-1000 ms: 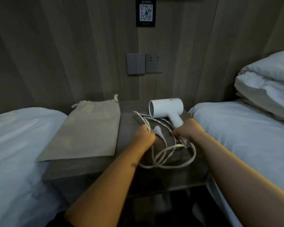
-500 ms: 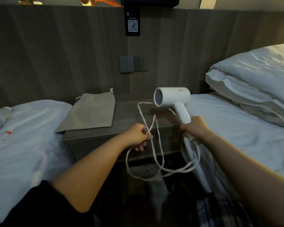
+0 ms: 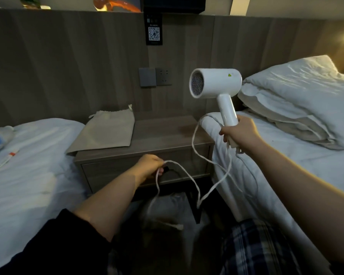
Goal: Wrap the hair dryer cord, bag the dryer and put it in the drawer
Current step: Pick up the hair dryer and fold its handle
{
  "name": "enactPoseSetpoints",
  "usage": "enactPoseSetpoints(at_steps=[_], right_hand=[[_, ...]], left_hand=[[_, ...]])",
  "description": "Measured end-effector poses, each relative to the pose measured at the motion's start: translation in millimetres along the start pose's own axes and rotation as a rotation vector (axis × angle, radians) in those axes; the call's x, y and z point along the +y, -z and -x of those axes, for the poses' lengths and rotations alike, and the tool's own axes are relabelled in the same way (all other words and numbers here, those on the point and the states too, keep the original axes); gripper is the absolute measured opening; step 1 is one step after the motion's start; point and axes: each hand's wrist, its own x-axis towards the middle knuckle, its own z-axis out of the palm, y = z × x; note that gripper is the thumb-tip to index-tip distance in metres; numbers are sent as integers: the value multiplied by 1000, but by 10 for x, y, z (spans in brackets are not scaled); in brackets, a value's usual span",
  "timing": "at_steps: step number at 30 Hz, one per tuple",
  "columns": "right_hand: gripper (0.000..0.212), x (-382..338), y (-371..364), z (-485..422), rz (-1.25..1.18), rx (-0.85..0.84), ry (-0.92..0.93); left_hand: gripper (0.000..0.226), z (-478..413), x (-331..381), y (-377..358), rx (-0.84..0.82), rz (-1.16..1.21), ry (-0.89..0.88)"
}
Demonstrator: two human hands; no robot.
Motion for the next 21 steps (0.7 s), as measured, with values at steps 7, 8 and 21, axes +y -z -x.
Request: enactPoseSetpoints(at_steps=[7,8,21], right_hand=[[25,-30,83,49,-104,-95,52],[23,-33,76,48,-130,-117,62],[22,-33,-272,-154,450,-398,314]], left_hand=[[35,-12,98,-252,-74,148,8],[35,-20,148,-276,-82,192,-21],[33,-14,652,356,-157,929,-330]])
